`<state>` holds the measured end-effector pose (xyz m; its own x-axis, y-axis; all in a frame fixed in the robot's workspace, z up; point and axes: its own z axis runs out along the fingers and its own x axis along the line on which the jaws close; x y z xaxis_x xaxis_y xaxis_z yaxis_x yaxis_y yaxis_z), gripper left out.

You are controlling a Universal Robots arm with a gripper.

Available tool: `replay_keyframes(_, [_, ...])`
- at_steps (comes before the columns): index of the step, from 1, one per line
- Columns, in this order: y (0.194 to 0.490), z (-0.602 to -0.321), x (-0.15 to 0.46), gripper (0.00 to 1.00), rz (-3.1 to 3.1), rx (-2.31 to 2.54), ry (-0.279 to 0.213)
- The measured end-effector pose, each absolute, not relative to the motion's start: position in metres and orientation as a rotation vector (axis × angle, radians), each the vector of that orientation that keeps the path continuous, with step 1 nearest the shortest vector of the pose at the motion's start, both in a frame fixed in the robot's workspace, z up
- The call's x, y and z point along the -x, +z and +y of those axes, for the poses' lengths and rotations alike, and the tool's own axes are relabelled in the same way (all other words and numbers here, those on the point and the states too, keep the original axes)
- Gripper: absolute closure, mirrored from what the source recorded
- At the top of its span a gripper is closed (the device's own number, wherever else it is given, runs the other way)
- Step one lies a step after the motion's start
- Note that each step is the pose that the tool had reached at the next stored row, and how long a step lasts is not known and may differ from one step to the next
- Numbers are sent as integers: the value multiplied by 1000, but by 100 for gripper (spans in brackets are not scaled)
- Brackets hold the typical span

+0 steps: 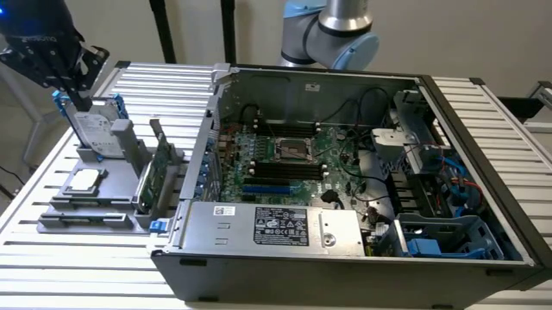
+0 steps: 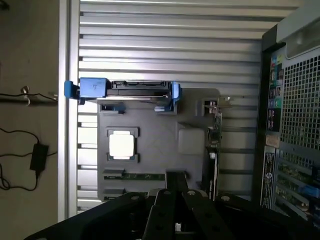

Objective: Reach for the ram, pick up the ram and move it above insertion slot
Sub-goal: 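Reach for the ram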

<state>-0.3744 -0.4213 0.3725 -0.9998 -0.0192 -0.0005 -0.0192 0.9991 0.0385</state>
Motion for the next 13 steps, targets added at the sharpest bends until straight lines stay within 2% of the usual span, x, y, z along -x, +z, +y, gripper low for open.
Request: replay_keyframes(13, [361, -476, 387, 89, 3141, 30, 61])
